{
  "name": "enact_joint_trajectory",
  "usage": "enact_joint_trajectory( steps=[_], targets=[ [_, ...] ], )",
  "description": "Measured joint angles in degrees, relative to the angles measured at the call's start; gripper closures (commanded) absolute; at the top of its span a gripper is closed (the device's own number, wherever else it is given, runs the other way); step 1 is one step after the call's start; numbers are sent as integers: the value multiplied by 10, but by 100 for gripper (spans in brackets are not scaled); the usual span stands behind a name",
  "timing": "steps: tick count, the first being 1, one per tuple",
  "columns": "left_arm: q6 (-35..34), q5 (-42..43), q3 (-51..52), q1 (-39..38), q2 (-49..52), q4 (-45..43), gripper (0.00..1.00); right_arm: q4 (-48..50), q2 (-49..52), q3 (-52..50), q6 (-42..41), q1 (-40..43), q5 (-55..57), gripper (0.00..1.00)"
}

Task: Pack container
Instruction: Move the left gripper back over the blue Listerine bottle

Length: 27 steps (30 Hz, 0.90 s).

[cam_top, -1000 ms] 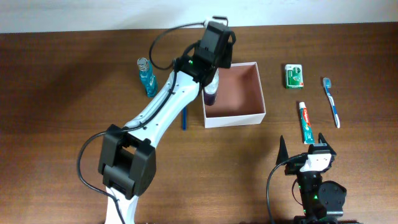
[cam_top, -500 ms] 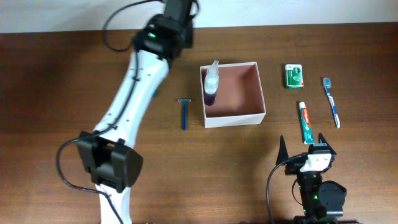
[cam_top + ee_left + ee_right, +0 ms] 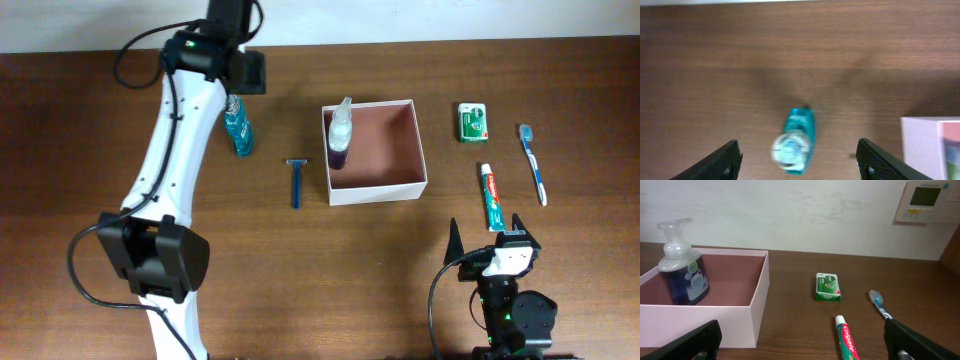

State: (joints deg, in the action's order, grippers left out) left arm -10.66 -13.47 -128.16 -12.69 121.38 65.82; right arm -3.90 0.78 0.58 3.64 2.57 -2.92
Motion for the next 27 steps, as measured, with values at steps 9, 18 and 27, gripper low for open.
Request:
enact_joint_trajectory(
  steps=[9, 18, 27],
  targets=[
    [27, 50, 0, 37, 4, 29, 27, 0, 0, 0, 0, 0, 0, 1],
    [60, 75, 0, 34, 43, 23, 27, 0, 0, 0, 0, 0, 0, 1],
    [67, 92, 0, 34, 59, 26, 27, 0, 0, 0, 0, 0, 0, 1]
  ],
)
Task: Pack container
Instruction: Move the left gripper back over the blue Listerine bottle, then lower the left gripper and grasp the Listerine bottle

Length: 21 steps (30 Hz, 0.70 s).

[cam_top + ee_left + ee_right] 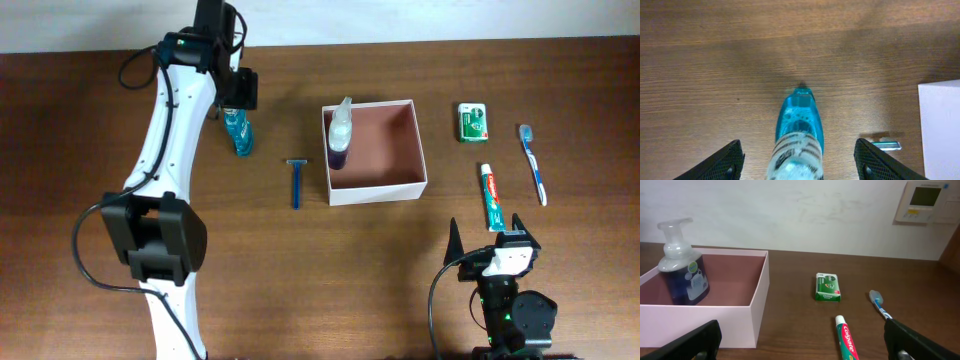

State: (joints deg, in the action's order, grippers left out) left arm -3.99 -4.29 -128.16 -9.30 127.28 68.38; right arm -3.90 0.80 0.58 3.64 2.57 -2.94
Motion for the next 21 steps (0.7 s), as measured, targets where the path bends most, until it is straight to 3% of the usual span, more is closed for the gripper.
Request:
enact_joint_trajectory(
  steps=[21],
  targets=[
    [2, 12, 0, -1, 45, 14, 28, 0, 0, 0, 0, 0, 0, 1]
  ],
)
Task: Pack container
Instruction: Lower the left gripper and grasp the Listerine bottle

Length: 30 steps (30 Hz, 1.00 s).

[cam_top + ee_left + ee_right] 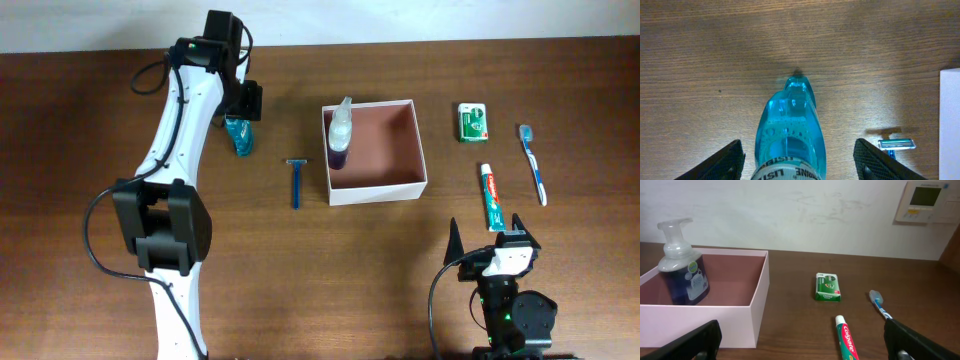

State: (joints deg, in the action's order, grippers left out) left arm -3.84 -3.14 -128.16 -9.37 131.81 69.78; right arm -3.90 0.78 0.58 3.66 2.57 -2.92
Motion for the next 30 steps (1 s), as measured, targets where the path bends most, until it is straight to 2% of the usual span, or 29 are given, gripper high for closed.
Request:
enact_joint_trajectory(
  steps=[5, 8, 20, 23, 30],
  targets=[
    [0, 0, 0, 0, 6, 1, 28, 0, 0, 0, 0, 0, 0, 1],
    [1, 0, 0, 0, 9, 1, 37, 0, 0, 0, 0, 0, 0, 1],
    [2, 0, 0, 0, 9, -4, 44, 0, 0, 0, 0, 0, 0, 1],
    [2, 0, 0, 0, 9, -4, 51, 0, 0, 0, 0, 0, 0, 1],
    [4, 0, 0, 0, 9, -4, 53, 0, 0, 0, 0, 0, 0, 1]
  ],
)
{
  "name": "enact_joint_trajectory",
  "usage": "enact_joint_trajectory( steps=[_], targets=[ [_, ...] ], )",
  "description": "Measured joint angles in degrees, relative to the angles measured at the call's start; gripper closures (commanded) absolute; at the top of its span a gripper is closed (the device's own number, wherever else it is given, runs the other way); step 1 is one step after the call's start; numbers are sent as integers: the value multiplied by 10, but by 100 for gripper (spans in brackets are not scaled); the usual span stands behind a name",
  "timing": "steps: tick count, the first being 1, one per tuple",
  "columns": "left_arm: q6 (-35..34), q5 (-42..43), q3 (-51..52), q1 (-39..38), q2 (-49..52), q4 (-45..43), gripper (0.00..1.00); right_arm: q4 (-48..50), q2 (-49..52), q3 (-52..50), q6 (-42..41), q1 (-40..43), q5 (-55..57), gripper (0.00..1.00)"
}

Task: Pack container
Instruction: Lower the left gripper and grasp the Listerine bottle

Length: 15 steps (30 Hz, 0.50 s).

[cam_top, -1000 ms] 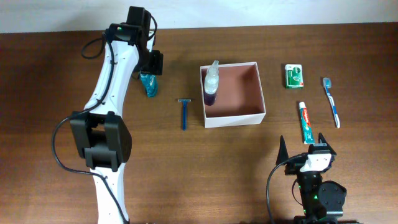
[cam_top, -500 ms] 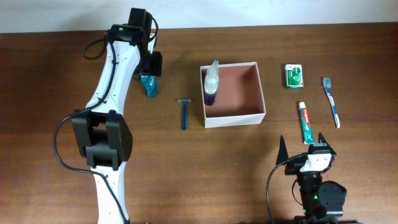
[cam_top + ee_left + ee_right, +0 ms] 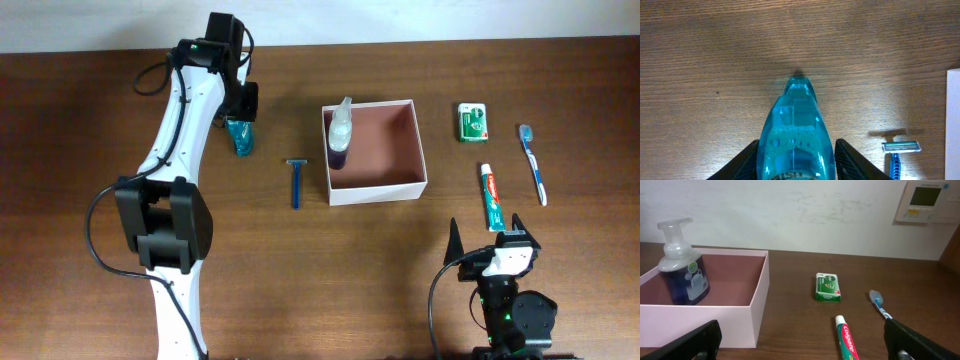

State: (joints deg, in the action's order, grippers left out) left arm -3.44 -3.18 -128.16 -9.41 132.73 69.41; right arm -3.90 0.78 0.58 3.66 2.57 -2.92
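Observation:
A blue mouthwash bottle (image 3: 240, 139) (image 3: 795, 135) stands left of the pink box (image 3: 419, 140). My left gripper (image 3: 240, 110) (image 3: 796, 160) is shut on it, a finger pressed against each side. The box holds a soap pump bottle (image 3: 339, 135) (image 3: 683, 277) in its left end. A blue razor (image 3: 296, 182) (image 3: 897, 155) lies between bottle and box. Right of the box lie a green floss pack (image 3: 474, 121) (image 3: 828, 286), a toothpaste tube (image 3: 490, 196) (image 3: 846, 341) and a toothbrush (image 3: 532, 163) (image 3: 879, 303). My right gripper (image 3: 493, 238) (image 3: 805, 352) rests open at the near right.
The left arm's white links (image 3: 185, 130) stretch along the table's left side up to the back edge. A wall with a thermostat (image 3: 925, 200) shows behind the table in the right wrist view.
My left gripper's fingers stood wide apart on either side of the mouthwash bottle; now they are shut against its sides. The right arm has not moved.
My left gripper was open high above the mouthwash bottle. Then it was lower, still open, the bottle between its fingers. Later it was lower still around the bottle's body. Now it grips the bottle. Everything else stayed put.

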Motion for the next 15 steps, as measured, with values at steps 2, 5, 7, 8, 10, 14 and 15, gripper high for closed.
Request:
enact_joint_trajectory(
  steps=[2, 5, 7, 8, 10, 14, 15],
  targets=[
    [0, 0, 0, 0, 0, 0, 53, 0, 0, 0, 0, 0, 0, 1],
    [-1, 0, 0, 0, 0, 0, 59, 0, 0, 0, 0, 0, 0, 1],
    [0, 0, 0, 0, 0, 0, 64, 0, 0, 0, 0, 0, 0, 1],
    [0, 0, 0, 0, 0, 0, 64, 0, 0, 0, 0, 0, 0, 1],
    [0, 0, 0, 0, 0, 0, 64, 0, 0, 0, 0, 0, 0, 1],
    [0, 0, 0, 0, 0, 0, 64, 0, 0, 0, 0, 0, 0, 1],
    [0, 0, 0, 0, 0, 0, 65, 0, 0, 0, 0, 0, 0, 1]
  ],
)
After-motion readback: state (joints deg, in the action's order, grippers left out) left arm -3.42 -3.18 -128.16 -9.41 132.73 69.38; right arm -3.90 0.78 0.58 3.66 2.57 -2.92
